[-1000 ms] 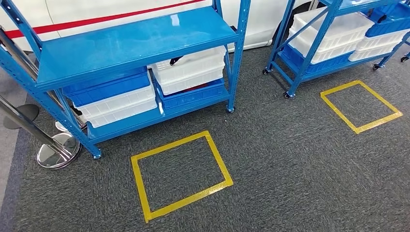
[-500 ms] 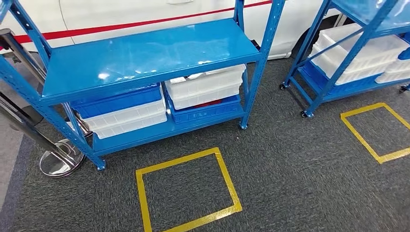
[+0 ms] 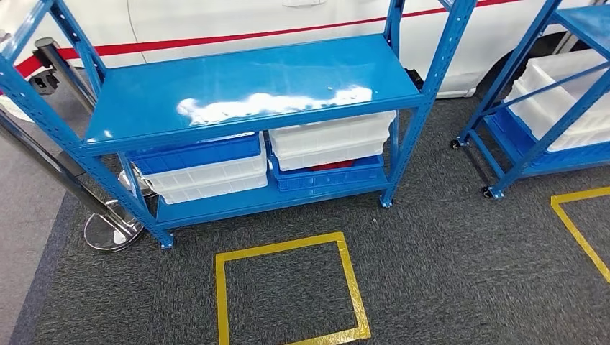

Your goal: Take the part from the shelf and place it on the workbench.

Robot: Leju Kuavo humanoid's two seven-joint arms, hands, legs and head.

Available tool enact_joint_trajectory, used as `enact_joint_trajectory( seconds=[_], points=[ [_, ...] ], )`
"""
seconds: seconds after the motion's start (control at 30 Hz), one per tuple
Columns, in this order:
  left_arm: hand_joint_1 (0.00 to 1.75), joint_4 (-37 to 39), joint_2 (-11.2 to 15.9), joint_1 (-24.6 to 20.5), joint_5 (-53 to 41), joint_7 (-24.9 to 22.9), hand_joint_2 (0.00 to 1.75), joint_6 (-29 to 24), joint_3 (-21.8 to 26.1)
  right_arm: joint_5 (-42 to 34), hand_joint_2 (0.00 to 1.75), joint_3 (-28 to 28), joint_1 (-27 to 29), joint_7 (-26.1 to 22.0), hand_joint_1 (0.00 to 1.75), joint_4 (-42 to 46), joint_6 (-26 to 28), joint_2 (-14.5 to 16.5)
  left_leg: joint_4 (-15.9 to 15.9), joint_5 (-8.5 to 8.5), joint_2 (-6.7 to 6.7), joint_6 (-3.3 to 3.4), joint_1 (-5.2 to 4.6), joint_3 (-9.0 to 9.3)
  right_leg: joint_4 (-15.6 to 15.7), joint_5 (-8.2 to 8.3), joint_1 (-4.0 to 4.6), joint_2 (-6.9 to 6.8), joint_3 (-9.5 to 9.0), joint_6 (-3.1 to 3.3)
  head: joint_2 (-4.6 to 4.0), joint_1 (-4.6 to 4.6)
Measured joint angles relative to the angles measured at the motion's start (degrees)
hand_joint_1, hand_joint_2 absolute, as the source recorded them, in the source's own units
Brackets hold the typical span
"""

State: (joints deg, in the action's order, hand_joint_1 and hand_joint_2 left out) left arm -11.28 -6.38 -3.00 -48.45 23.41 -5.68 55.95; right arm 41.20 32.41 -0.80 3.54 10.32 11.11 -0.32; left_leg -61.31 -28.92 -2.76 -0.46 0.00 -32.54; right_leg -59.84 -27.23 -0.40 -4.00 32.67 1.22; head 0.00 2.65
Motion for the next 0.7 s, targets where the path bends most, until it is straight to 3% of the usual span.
enact_joint_trajectory(
  seconds=[0.07, 0.13, 0.17, 0.23, 0.27, 0.33, 0.37, 0.4, 0.47, 0.53, 0.7],
  points=[
    [0.00, 0.00, -0.02, -0.15, -0.01, 0.02, 0.00, 0.03, 0.00, 0.04, 0.00, -0.01, -0.04, 0.01, 0.00, 0.00, -0.03, 0.03, 1.91, 0.22, -1.83, 0.80, -0.58, 0.19, 0.13, -0.36, 0.14, -1.14, -0.43, -0.55, 0.00, -0.01],
    [0.00, 0.00, -0.05, -0.07, -0.01, 0.03, 0.00, 0.02, 0.00, 0.08, 0.00, -0.02, -0.21, 0.05, 0.00, 0.02, -0.12, 0.02, 2.29, 0.93, -1.03, 1.30, -0.60, 0.20, 0.27, -0.74, 0.32, -2.38, -0.88, -1.30, 0.00, -0.02],
    [0.00, 0.01, -0.08, 0.04, -0.01, 0.05, 0.00, -0.01, 0.00, 0.09, 0.00, -0.02, -0.29, 0.07, 0.00, 0.03, -0.16, -0.02, 2.74, 1.68, -0.47, 1.55, -0.44, 0.48, 0.10, -1.13, 0.29, -2.13, -1.11, -1.67, 0.00, -0.03],
    [0.00, 0.02, -0.13, 0.04, 0.02, 0.07, 0.00, -0.03, 0.02, -0.02, 0.00, -0.02, -0.32, 0.05, 0.00, 0.04, -0.03, -0.10, 3.59, 2.45, 0.50, 1.99, -0.03, 0.95, -2.75, -3.33, 0.13, 0.30, -0.09, -2.26, 0.00, -0.03],
    [0.00, 0.02, -0.16, -0.04, 0.07, 0.08, 0.00, -0.02, 0.04, -0.20, 0.00, 0.00, -0.28, 0.04, 0.00, 0.04, 0.21, -0.15, 3.74, 2.62, 0.90, 2.16, 0.02, 0.99, -5.88, -5.11, -0.08, 2.01, 1.40, -2.46, 0.00, -0.03],
    [0.00, 0.02, -0.17, -0.19, 0.33, 0.08, 0.00, 0.07, 0.13, -0.67, 0.00, 0.07, -0.20, 0.00, 0.00, 0.04, 0.68, -0.22, 3.73, 2.63, 1.82, 2.41, 0.01, 0.94, -12.49, -7.77, -0.22, 3.44, 4.87, -2.62, 0.00, -0.03],
    [0.00, 0.02, -0.17, -0.20, 0.50, 0.08, 0.00, 0.15, 0.19, -0.83, 0.00, 0.11, -0.17, -0.04, 0.00, 0.04, 0.78, -0.26, 3.70, 2.52, 2.23, 2.42, -0.02, 1.01, -14.14, -7.77, -0.25, 3.62, 5.89, -2.65, 0.00, -0.03],
    [0.00, 0.03, -0.18, -0.16, 0.72, 0.09, 0.00, 0.26, 0.29, -0.91, 0.00, 0.13, -0.16, -0.09, 0.00, 0.04, 0.78, -0.30, 3.67, 2.35, 2.61, 2.38, -0.02, 1.16, -13.45, -6.46, -0.28, 3.67, 5.84, -2.62, 0.00, -0.03],
    [0.00, 0.04, -0.25, -0.04, 1.03, 0.11, 0.00, 0.43, 0.50, -0.93, 0.00, 0.13, -0.15, -0.20, 0.00, 0.04, 0.74, -0.38, 3.52, 1.84, 3.15, 2.12, 0.01, 1.61, -7.21, -2.12, -0.36, 3.71, 3.40, -2.47, 0.00, -0.03],
    [0.00, 0.04, -0.32, 0.02, 1.15, 0.16, 0.00, 0.54, 0.70, -0.93, 0.00, 0.13, -0.22, -0.27, 0.00, 0.05, 0.70, -0.45, 3.16, 1.23, 3.47, 1.55, -0.17, 1.72, -1.16, 0.18, -0.26, 3.90, 0.85, -2.15, 0.00, -0.03],
    [0.00, 0.04, -0.29, 0.00, 1.13, 0.19, 0.00, 0.83, 1.11, -0.94, 0.00, 0.13, -0.28, -0.33, 0.00, 0.06, 0.36, -0.48, 2.89, 0.35, 3.59, 0.18, -0.26, 2.05, 0.58, -0.35, -0.25, 4.01, -0.21, -0.82, 0.00, -0.03]
  ],
)
